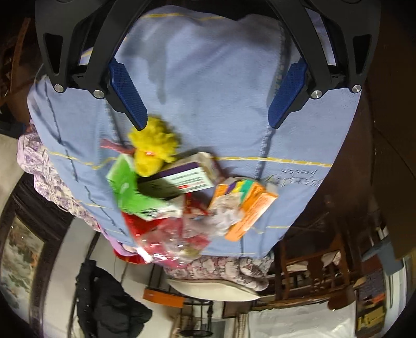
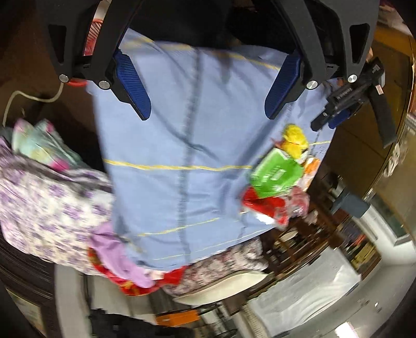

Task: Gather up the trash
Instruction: 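Move both open tools back to the trash pile on the bed, then reach the right tool to the green tissue pack and grasp it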

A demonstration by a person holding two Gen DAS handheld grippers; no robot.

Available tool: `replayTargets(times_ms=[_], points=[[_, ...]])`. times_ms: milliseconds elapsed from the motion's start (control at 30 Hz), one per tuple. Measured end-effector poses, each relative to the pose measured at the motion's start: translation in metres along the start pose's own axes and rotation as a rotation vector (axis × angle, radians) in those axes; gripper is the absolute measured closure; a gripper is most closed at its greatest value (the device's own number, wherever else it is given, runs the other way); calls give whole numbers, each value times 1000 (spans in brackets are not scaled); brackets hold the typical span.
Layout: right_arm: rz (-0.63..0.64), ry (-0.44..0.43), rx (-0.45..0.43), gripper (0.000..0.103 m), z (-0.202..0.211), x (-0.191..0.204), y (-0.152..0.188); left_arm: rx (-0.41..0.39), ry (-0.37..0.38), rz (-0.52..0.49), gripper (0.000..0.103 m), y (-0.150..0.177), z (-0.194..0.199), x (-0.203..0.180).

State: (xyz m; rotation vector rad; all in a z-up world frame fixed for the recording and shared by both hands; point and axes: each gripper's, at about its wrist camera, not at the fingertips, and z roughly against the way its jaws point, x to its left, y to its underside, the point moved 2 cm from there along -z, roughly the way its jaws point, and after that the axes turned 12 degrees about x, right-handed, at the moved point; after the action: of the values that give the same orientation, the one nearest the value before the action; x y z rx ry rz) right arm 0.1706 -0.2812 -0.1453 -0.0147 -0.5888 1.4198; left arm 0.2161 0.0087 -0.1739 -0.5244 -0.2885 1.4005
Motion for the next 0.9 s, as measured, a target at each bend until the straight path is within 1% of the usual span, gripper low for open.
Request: replayTargets(times_ms=[133, 200, 300, 367, 467, 533, 667, 800, 900], points=[[65, -40, 17, 11, -19, 33, -21, 21, 17, 10, 11, 1, -11, 8], [102, -44, 19, 10, -27, 49, -31, 26, 15, 7, 10, 2, -16, 10], [151, -43, 20, 9, -37, 66, -44, 9, -10, -20, 7, 3, -19, 6], [169, -46, 23, 9, -44, 74, -52, -2, -32, -33, 7, 2, -22, 1], [200, -59, 31, 9, -56, 86, -65, -32, -112, -79, 6, 7, -28, -8], [229, -55, 37, 8, -66, 95, -74, -53, -107, -61, 7, 8, -28, -8], [281, -39, 47, 8, -83, 110, -88, -72, -108, -63, 7, 9, -28, -8], [344, 15, 44, 7, -98, 123, -97, -81, -102, -70, 7, 11, -27, -8], [363, 34, 59, 7, -110, 125, -101, -83, -99, -71, 7, 11, -28, -10]])
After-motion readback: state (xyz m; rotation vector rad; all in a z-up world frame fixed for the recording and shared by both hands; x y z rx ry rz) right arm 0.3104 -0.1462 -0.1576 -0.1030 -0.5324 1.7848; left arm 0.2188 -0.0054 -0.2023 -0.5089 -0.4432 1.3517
